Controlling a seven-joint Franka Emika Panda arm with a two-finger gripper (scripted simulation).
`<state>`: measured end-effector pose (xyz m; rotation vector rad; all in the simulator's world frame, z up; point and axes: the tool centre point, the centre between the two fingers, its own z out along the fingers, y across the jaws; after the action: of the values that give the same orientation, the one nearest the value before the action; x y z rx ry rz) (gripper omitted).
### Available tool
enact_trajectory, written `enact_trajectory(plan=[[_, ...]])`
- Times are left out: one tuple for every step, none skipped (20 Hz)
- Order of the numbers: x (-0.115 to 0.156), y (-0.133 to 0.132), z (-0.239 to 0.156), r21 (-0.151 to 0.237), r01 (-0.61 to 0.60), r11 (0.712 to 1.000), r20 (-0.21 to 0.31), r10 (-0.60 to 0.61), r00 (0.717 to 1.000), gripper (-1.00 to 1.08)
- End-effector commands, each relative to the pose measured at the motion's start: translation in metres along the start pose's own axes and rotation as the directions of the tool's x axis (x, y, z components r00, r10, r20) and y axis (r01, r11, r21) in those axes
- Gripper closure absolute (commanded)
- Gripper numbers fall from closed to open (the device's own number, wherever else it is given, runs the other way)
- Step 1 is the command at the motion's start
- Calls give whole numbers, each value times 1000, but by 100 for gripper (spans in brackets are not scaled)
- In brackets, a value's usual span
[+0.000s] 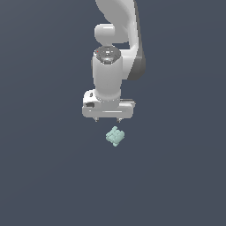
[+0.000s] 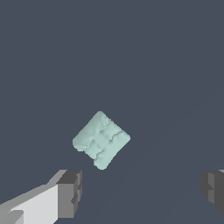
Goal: Pick up the object and move it to a goal position.
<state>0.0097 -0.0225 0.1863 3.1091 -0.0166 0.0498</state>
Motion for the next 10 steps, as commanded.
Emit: enact_trajectory(plan=[[0, 1, -1, -3, 5, 1000, -1, -5, 1000, -92], [0, 1, -1, -2, 4, 1000, -1, -4, 1000, -92], [0, 0, 0, -1, 1, 1000, 0, -1, 1000, -92], [0, 0, 1, 0, -3, 1000, 0, 3, 1000, -92], [0, -1, 1, 0, -8, 1000, 1, 8, 1000, -92], [0, -1, 2, 1, -15, 1000, 1, 15, 1000, -92], [0, -2, 3, 1, -23, 1000, 1, 23, 1000, -92], [0, -2, 4, 2, -33, 999, 2, 33, 999, -92], [0, -3, 6, 3, -44, 999, 2, 44, 999, -92], [0, -3, 7, 3, -56, 998, 3, 56, 998, -92]])
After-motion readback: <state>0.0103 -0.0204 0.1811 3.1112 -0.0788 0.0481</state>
